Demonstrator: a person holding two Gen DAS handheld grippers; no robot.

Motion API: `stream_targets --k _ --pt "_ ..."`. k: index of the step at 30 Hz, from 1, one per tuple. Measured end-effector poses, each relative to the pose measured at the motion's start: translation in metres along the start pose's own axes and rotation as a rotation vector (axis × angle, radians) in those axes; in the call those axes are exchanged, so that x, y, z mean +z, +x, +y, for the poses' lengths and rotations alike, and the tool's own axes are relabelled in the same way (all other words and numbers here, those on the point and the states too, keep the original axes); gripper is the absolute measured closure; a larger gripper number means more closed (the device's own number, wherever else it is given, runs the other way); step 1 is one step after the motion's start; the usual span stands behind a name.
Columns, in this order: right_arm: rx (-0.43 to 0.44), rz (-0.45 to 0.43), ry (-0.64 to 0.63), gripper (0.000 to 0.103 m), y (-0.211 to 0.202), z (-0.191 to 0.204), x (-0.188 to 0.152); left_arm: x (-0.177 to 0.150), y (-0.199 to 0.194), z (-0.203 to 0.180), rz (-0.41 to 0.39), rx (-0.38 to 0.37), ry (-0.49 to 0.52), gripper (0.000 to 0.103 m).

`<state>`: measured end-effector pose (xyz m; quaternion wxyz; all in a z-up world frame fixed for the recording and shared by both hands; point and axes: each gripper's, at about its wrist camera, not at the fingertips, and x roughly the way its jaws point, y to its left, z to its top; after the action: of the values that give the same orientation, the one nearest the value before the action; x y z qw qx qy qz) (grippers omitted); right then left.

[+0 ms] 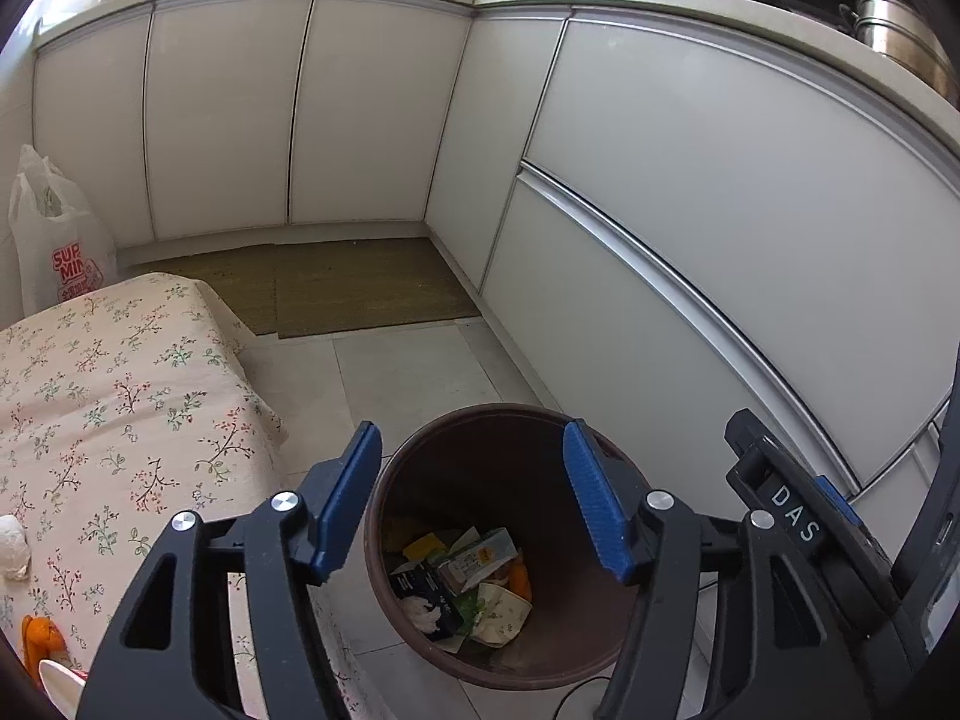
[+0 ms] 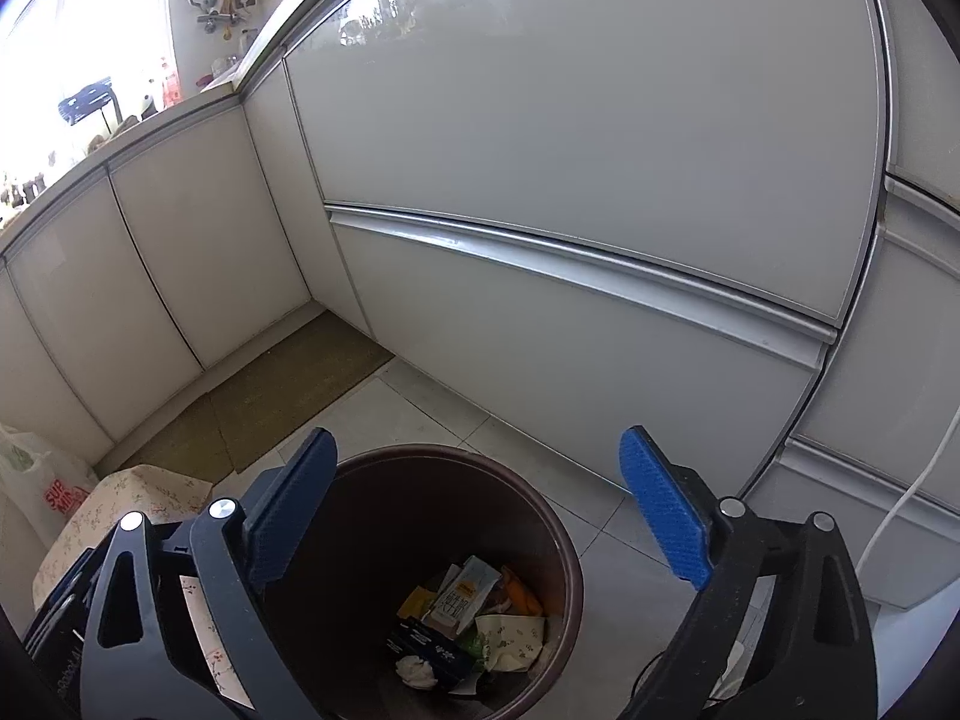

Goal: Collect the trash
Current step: 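Move both tools back over the table toward the remaining tissue ball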

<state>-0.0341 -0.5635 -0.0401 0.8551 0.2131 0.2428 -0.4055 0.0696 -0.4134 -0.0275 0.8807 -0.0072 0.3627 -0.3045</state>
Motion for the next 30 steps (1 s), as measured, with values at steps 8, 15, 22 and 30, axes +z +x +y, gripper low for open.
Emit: stream_targets --k 8,15,22,30 --pt "0.039 0.068 -0.098 0.007 -0.006 0.026 -0.017 -0.007 -0.015 0.040 0.057 0.054 -0.150 0.019" --pt "0.096 0.122 -0.161 0.007 -0.015 0.053 -0.029 -0.020 -0.028 0.084 0.082 0.125 -0.205 0.019" --pt "0.162 0.154 -0.360 0.007 -0.032 0.100 -0.056 -0.035 -0.053 0.125 0.105 0.191 -0.213 0.019" --pt "0.265 0.202 -0.547 0.007 -0.052 0.150 -0.088 -0.056 -0.091 0.192 0.129 0.285 -0.231 0.019"
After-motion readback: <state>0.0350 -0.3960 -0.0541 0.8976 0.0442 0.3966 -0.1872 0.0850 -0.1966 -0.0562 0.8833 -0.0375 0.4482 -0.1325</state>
